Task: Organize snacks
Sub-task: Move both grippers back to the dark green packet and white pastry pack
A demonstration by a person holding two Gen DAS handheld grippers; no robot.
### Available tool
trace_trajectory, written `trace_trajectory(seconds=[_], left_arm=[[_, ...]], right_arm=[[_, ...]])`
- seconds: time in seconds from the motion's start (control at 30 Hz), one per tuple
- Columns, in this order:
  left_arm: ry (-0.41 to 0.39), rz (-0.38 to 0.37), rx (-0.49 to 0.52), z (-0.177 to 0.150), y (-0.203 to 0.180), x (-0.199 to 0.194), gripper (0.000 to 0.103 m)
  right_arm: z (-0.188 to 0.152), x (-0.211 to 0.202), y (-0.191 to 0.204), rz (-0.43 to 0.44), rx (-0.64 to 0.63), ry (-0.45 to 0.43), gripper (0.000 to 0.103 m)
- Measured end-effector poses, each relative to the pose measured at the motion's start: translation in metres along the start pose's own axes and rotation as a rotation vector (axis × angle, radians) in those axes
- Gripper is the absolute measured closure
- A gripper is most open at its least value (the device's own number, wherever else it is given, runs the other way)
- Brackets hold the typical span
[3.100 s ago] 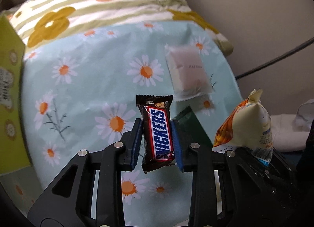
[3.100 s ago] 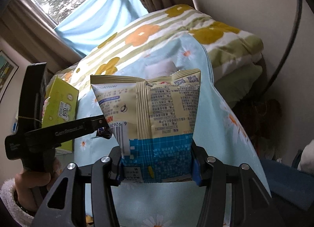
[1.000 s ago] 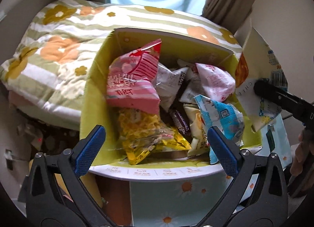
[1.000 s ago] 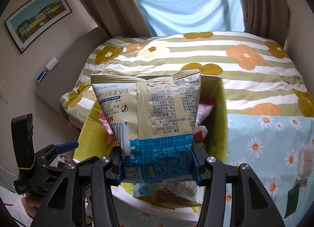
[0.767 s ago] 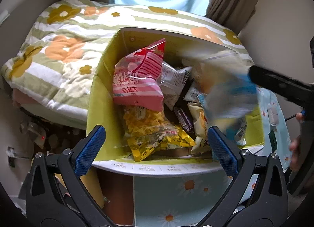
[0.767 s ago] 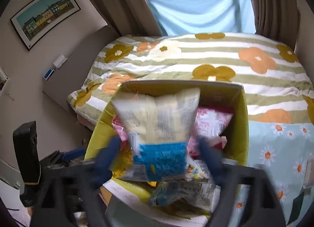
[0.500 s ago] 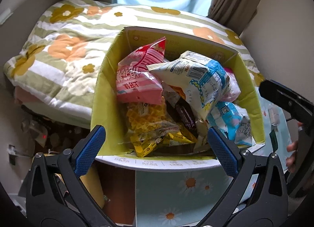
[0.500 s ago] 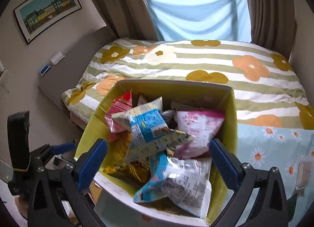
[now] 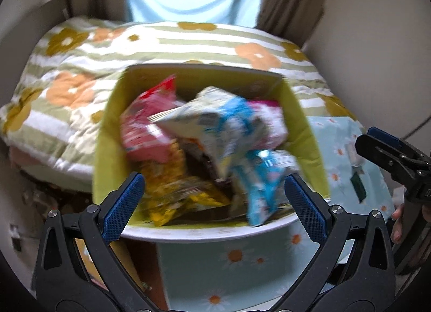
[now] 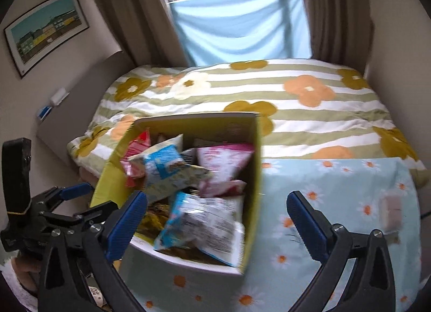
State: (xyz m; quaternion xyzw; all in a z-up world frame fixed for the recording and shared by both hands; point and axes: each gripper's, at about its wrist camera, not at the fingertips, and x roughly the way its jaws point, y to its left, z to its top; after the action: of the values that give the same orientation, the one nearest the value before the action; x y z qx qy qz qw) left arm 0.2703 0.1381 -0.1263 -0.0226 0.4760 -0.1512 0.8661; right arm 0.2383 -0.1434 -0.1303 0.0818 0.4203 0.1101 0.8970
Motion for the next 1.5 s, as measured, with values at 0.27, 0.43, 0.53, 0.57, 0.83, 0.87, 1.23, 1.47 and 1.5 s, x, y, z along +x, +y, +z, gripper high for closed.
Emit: trace_trajectory(seconds=[0.27,0.43,0.53,0.57,0.83,0.87,1.23,1.47,1.5], left_arm=[[-0.008,-0.053,0.094,0.005,-0.083,0.007,0.000],[0.006,-0.048,0.101,-0.002,-0.146,0.024,0.000],[0.017,-0.068,0.077,-0.008,-0.185,0.037,0.001],[0.029,-0.072,0.071,-0.011,-0.199,0.044,0.000],[0.080,-0.076,0.026,-0.037,-0.304,0.093,0.000],[0.088,-0.070,0.014,-0.041,-0.318,0.102,0.001],[0.188,-0.030,-0.057,-0.089,-0.406,0.193,0.001],[0.195,0.045,-0.041,-0.104,-0.424,0.238,0.001],[0.204,0.052,-0.036,-0.106,-0.426,0.243,0.001]], right_arm=[[-0.007,-0.047,-0.065,-0.072,0.038,-0.047,0.000],[-0.011,-0.071,-0.120,-0.083,0.028,-0.053,0.000],[-0.010,-0.083,-0.156,-0.072,0.009,-0.034,0.000],[-0.010,-0.085,-0.164,-0.072,0.005,-0.029,0.000],[-0.006,-0.090,-0.249,-0.066,-0.030,0.007,0.000],[-0.006,-0.090,-0.255,-0.062,-0.027,0.010,0.000],[-0.023,-0.057,-0.324,-0.038,0.063,0.074,0.000],[-0.034,-0.029,-0.346,-0.049,0.085,0.116,0.000],[-0.035,-0.027,-0.348,-0.048,0.090,0.117,0.000]])
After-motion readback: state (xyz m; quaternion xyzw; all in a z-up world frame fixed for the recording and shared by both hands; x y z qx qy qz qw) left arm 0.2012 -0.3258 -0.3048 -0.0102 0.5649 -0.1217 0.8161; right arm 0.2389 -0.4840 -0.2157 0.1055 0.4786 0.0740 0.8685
